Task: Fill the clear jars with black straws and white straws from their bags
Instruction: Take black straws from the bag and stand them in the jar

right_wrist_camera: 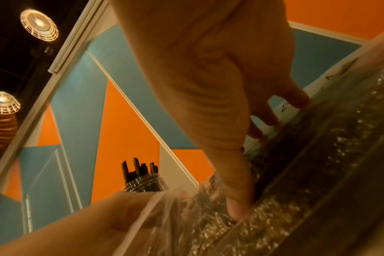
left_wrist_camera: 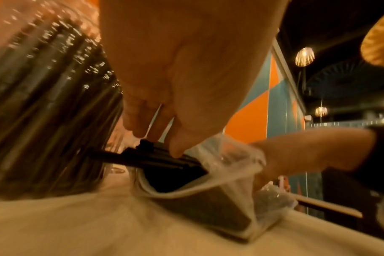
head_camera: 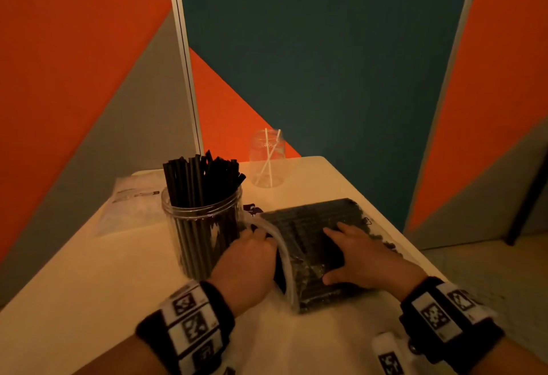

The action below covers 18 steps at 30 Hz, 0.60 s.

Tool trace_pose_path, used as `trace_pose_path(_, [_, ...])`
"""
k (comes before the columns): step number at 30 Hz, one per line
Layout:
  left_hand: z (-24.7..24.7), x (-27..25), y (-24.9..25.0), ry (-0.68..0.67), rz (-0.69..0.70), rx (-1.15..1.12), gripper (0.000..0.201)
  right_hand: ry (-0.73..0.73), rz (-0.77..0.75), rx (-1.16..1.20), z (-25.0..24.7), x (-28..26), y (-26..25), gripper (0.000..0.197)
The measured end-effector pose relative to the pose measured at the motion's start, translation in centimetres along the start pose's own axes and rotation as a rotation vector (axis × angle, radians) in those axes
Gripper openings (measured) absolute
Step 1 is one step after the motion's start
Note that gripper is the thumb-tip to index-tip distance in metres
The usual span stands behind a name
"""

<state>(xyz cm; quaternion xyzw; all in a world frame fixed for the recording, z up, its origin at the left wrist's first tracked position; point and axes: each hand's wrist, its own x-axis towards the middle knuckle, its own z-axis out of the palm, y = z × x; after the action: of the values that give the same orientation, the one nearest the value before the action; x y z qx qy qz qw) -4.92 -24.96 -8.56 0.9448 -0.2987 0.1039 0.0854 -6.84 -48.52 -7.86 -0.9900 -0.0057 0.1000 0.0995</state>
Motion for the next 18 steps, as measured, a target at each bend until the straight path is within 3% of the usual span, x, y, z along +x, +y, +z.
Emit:
trace_pose_path(3, [1.1,1.8,0.7,-0.064,-0.007,0.068,0.044,-0.018,-0.007,-0.002,0.1,0.3,0.3,0.113])
trace_pose_path(7, [1.0,3.9,1.2,-0.261,-0.124,-0.003,0.052,-0.034,0.001,-0.003,0.2,0.8,0.4,0.115])
trace_pose_path(14, [0.3,4.6,0.8,-0.375,-0.120,-0.092,0.023,-0.058,0.009,-0.037,-0.2,1.0,0.2,0.118])
trace_pose_path(18, [-0.2,3.9,0.1,-0.413,-0.064,-0.033,0.021,-0.064,0.014,-0.037,-0.2,0.8,0.1,0.117])
